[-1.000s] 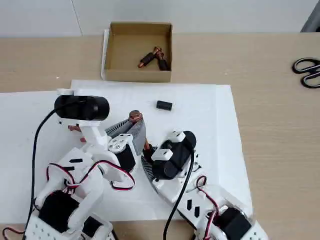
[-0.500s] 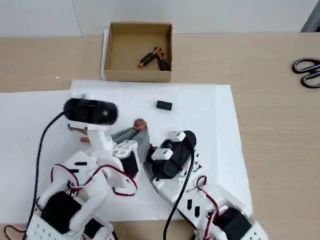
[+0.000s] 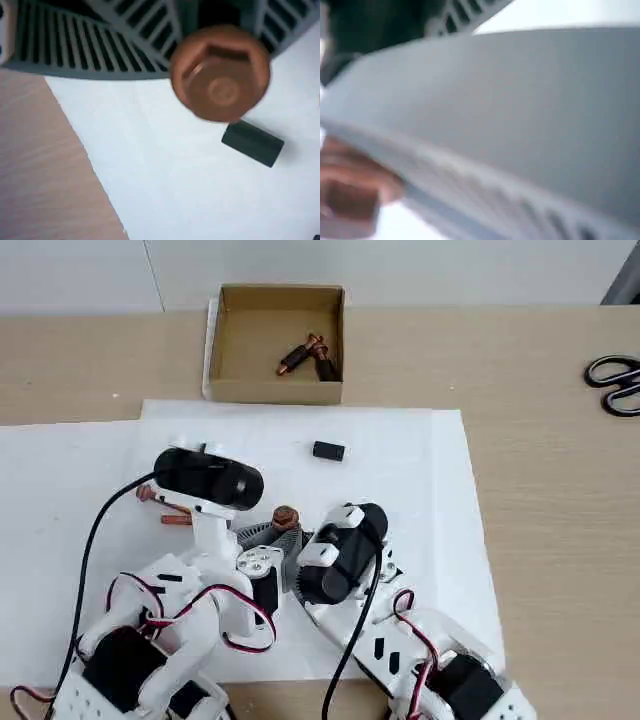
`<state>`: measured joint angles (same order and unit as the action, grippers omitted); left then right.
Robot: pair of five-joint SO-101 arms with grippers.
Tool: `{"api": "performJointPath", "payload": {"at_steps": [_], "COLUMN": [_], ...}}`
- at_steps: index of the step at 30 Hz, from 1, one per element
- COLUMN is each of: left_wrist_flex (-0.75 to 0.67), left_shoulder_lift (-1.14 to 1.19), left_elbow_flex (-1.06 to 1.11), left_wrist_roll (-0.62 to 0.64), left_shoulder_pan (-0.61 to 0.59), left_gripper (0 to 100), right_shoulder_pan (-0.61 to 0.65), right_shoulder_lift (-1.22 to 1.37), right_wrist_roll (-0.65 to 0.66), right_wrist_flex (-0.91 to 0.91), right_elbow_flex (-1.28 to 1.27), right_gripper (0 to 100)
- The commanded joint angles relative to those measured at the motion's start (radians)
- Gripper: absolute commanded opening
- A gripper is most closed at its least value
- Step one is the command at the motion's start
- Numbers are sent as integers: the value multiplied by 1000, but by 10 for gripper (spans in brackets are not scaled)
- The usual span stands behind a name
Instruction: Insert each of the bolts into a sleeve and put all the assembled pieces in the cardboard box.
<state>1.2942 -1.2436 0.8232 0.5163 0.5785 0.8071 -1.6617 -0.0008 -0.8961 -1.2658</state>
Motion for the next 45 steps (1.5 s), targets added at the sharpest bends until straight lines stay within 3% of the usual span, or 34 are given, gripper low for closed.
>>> {"api": "performJointPath", "payload": {"at_steps": [1, 17, 26, 41, 45], "left_wrist_flex": [46, 18, 78, 77, 49], "left_shoulder_lift": [-2, -3, -3, -2, 5], "left_elbow_flex": [71, 104, 97, -124, -214], "left_wrist_roll": [-14, -133, -129, -127, -137], "left_shoulder_pan": [49, 89, 89, 83, 0], "left_gripper": [5, 17, 243, 242, 184], "right_shoulder_pan": [-27, -27, -27, -28, -28], "right_shoulder_lift": [-13, -12, -12, -10, -8], "right_wrist_roll": [15, 12, 12, 12, 12], "right_wrist_flex": [28, 22, 22, 21, 21], "right_elbow_flex": [95, 95, 95, 91, 80], "right_gripper": [4, 4, 4, 4, 4]}}
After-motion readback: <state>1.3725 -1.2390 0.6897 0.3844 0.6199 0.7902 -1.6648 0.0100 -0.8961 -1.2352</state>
